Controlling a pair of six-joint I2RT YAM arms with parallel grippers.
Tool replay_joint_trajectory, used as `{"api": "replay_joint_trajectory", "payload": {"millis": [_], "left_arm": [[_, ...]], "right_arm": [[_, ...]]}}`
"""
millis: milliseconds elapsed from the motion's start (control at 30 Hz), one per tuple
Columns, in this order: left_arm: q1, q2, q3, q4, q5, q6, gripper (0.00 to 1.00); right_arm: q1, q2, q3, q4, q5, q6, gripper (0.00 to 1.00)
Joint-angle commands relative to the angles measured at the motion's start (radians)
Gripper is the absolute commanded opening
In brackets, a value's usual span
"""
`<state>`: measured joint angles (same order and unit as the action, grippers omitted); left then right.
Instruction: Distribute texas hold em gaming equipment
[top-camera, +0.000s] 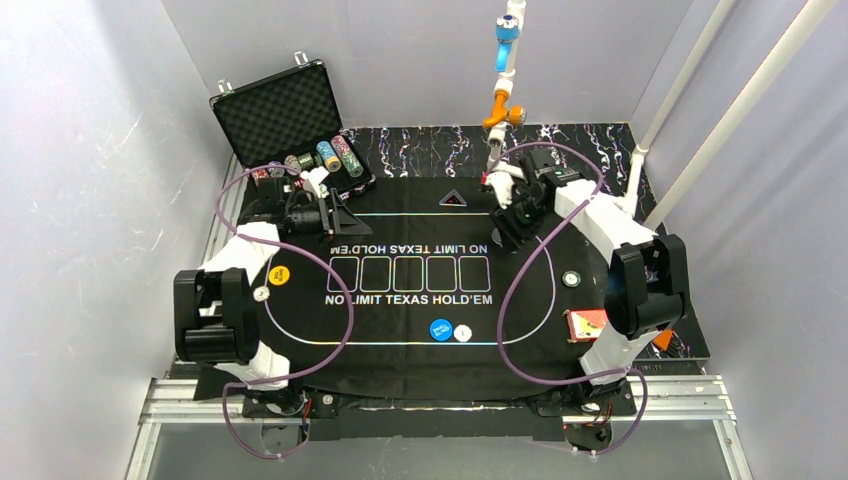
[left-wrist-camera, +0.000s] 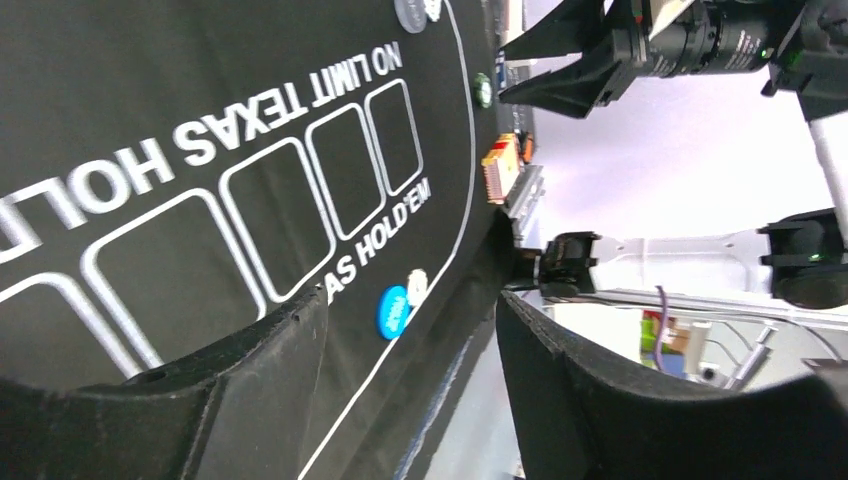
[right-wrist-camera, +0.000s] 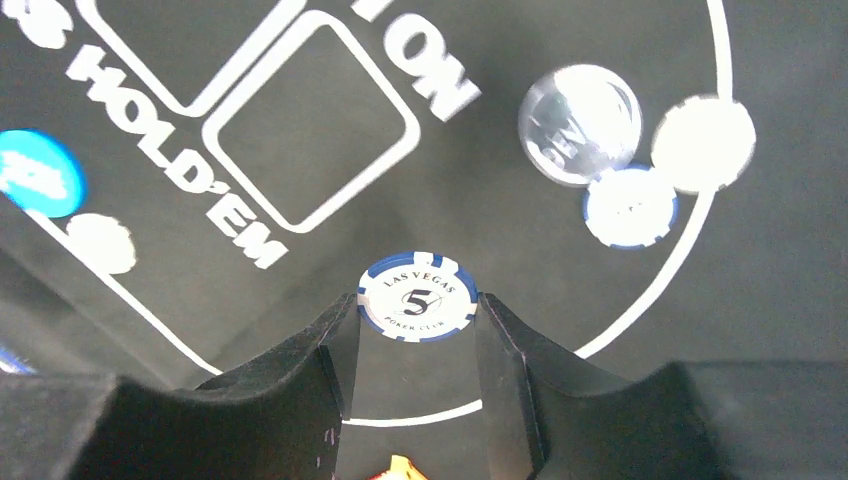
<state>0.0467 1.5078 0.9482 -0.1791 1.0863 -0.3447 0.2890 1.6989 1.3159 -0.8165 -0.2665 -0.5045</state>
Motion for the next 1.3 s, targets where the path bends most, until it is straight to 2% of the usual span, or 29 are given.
{"api": "replay_joint_trajectory", "payload": {"millis": [0, 200, 333, 500, 767, 1067, 1267], "left_arm": [[-0.112, 0.043, -0.009, 0.223, 0.067, -0.23, 0.57], [-0.266, 0.163, 0.028, 0.267, 0.063, -0.31, 0.49], [-0.331, 0.22, -0.016, 0.514, 0.075, -0.503, 0.47], [-0.381, 0.262, -0.018, 0.648, 0.074, -0.607, 0.46], [-0.471, 0.286, -0.021, 0.699, 0.029, -0.656, 0.47], [-0.519, 0.309, -0.025, 0.701, 0.017, -0.668, 0.46], [-0.535, 0.298, -0.031, 0.701, 0.017, -0.659, 0.38]], "right_arm": [[0.094, -0.046, 0.082, -0.065, -0.115, -0.047, 0.18], [0.197, -0.047, 0.129, -0.1, -0.189, -0.074, 0.18], [0.256, -0.044, 0.147, -0.106, -0.214, -0.074, 0.18], [0.308, -0.04, 0.152, -0.092, -0.205, -0.055, 0.18], [0.365, -0.02, 0.172, -0.074, -0.189, -0.024, 0.17], [0.419, 0.003, 0.205, -0.071, -0.16, -0.003, 0.18], [0.439, 0.017, 0.216, -0.071, -0.128, 0.003, 0.18]]}}
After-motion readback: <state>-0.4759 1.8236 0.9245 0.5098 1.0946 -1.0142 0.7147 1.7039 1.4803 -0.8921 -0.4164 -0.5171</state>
